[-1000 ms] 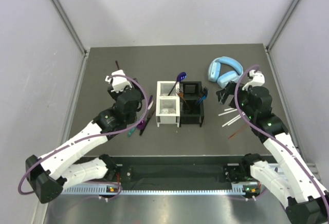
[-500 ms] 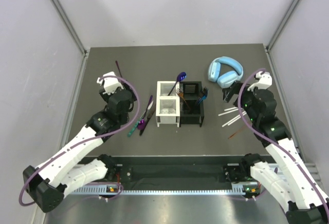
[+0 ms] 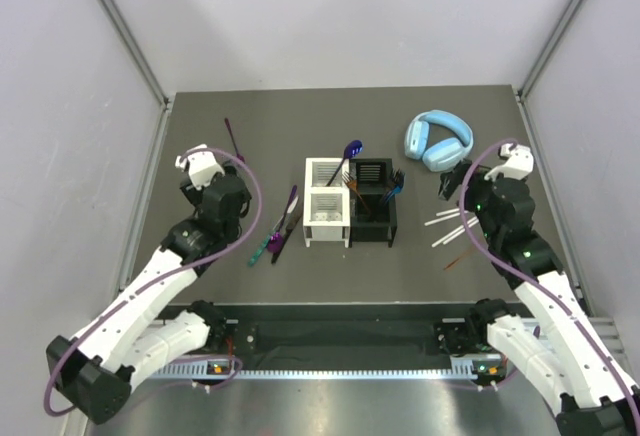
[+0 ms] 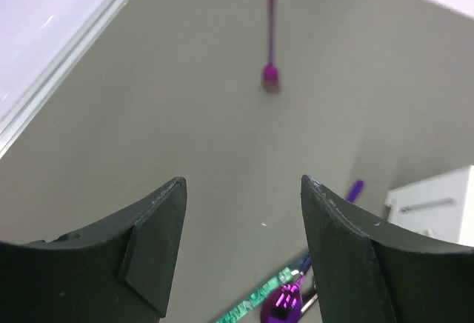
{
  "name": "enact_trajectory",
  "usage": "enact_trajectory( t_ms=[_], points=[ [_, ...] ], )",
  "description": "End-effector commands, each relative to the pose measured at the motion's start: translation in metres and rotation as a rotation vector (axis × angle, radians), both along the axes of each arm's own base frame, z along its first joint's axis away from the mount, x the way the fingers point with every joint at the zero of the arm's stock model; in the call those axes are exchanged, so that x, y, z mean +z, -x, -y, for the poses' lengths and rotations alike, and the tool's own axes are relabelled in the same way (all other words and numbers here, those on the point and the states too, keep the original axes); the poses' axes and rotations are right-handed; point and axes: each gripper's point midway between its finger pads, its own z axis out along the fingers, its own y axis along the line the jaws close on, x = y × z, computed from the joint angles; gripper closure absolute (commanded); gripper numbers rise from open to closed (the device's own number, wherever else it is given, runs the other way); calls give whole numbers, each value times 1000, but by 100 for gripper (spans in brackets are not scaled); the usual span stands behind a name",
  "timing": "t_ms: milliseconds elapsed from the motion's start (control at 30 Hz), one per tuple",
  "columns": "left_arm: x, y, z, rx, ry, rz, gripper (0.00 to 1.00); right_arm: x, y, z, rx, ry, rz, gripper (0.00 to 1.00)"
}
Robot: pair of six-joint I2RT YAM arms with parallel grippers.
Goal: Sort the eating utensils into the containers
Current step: Pick up the fork at the center of the board.
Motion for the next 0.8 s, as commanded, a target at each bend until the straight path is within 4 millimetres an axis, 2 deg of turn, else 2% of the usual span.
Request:
enact_trajectory(
  t_ms=[0, 67, 100, 133, 200, 233, 267, 300, 333, 433, 467, 533, 567, 600, 633, 667, 700, 767],
  points=[
    [-9, -15, -11, 69, 58, -81, 32, 10, -7, -1, -11, -2, -7, 0],
    [-27, -33, -11, 80, 94, -124, 32, 8, -8, -2, -5, 3, -19, 0],
    [-32, -41, -25, 128, 121, -132, 33, 9, -8, -2, -5, 3, -19, 0],
    [-52, -53, -21, 124, 168, -184, 35, 7, -8, -1, -5, 7, -25, 0],
    [-58, -72, -31, 171, 201, -195, 39, 6, -6, -1, -2, 12, -33, 0],
    [-78, -82, -33, 200, 176, -242, 39, 5, -5, -1, 0, 12, -33, 0],
    [-82, -93, -32, 201, 174, -241, 40, 6, -4, -1, 4, 8, -29, 0],
    [-77, -108, -33, 203, 174, -225, 40, 4, -3, 0, 2, 14, -36, 0],
    [-97, -119, -32, 201, 155, -277, 40, 4, -2, 0, 4, 14, -34, 0],
    [-98, -153, -31, 197, 133, -258, 40, 2, 0, 2, 0, 19, -39, 0],
    [-89, -167, -30, 191, 139, -210, 40, 0, 0, 3, 1, 21, -44, 0],
    [-93, -180, -30, 180, 128, -202, 39, -2, 0, 1, 6, 20, -50, 0],
    [-85, -191, -32, 185, 135, -179, 39, -2, 0, 1, 9, 19, -52, 0],
    [-99, -196, -33, 186, 121, -213, 39, -3, 0, 0, 11, 17, -54, 0],
    [-101, -202, -34, 190, 114, -221, 39, -4, 0, -1, 16, 16, -57, 0],
    [-92, -213, -35, 197, 110, -203, 39, -5, 0, -1, 18, 19, -62, 0],
    [-107, -216, -38, 201, 81, -249, 39, -6, -1, -1, 19, 19, -63, 0],
    [-101, -231, -37, 193, 83, -231, 39, -6, -1, -2, 23, 18, -68, 0]
  ],
)
